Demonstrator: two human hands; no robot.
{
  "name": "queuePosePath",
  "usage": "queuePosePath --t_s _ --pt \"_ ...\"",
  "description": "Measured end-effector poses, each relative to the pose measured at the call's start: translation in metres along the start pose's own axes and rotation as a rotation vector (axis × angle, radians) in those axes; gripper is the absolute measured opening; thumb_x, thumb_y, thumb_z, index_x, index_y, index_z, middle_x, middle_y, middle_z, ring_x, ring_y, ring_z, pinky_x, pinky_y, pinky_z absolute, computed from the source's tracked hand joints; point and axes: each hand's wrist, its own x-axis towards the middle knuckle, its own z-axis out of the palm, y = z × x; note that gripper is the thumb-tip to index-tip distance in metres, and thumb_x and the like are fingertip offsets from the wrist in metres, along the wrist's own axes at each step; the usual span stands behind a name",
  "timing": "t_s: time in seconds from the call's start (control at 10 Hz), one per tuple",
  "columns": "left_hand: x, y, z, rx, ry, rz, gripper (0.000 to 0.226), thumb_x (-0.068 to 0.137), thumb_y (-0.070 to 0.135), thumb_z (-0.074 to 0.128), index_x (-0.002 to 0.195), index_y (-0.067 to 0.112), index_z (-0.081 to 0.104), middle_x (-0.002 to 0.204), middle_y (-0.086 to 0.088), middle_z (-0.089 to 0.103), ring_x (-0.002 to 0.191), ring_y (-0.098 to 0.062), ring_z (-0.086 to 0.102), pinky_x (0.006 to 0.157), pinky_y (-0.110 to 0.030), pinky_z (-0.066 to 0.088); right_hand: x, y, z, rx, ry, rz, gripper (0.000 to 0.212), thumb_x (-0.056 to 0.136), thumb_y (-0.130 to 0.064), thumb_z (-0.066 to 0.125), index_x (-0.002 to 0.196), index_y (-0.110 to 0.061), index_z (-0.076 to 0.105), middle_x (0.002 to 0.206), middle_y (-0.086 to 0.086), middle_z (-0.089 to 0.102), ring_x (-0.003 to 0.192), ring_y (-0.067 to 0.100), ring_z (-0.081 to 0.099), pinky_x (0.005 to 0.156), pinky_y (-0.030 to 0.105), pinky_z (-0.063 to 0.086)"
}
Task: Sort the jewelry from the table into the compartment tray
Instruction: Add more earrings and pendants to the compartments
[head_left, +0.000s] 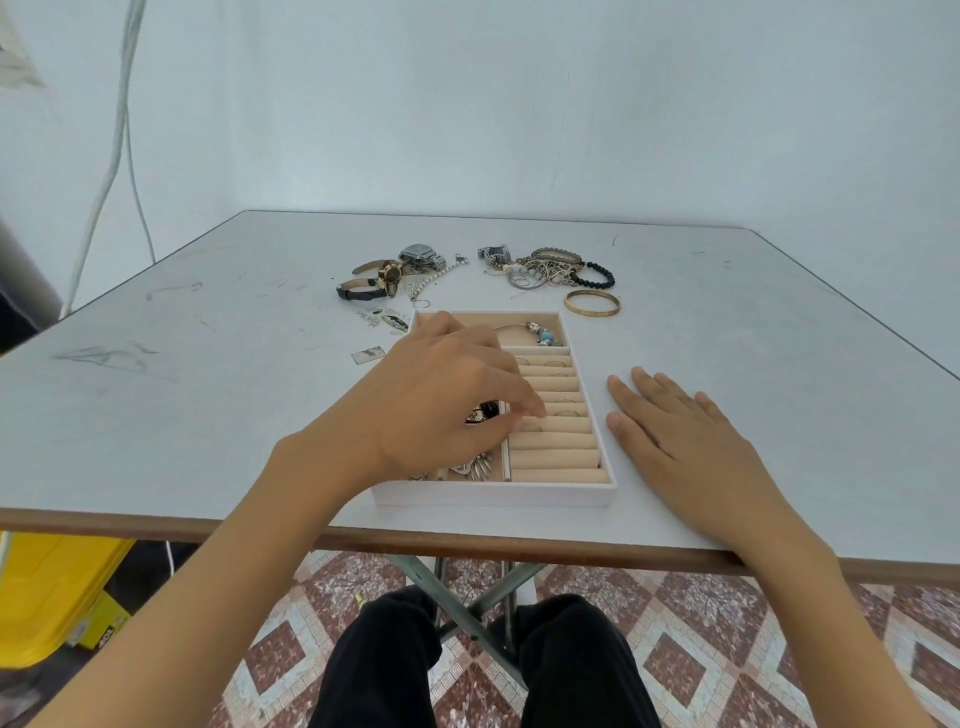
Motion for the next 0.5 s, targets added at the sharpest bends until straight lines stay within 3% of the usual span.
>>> queuePosePath --t_s 0.2,0.5 --pt "-0.0059 0.001 0.0007 0.017 -0.01 0.012 0.03 0.09 0.044 0.046 0.101 0.037 0.073 0.088 0.019 0.068 0.085 -0.006 0.051 0.081 -0.039 0.04 -0.0002 -0.0002 -0.0007 0.009 -0.002 0.003 0.053 0.101 -0.046 0.016 0.151 -0.034 0.008 0.16 -0.008 0.001 0.147 0.008 -0.002 0.119 0.032 -0.003" --pt "-0.0055 0.0009 0.0018 0.036 -0.023 0.004 0.029 0.089 0.043 0.048 0.099 0.036 0.074 0.089 0.019 0.068 0.084 -0.006 0.05 0.082 -0.038 0.04 -0.0005 -0.0001 -0.0007 0.008 0.001 0.002 0.053 0.101 -0.046 0.016 0.151 -0.034 0.009 0.16 -0.009 0.001 0.147 0.007 -0.003 0.119 0.032 -0.003"
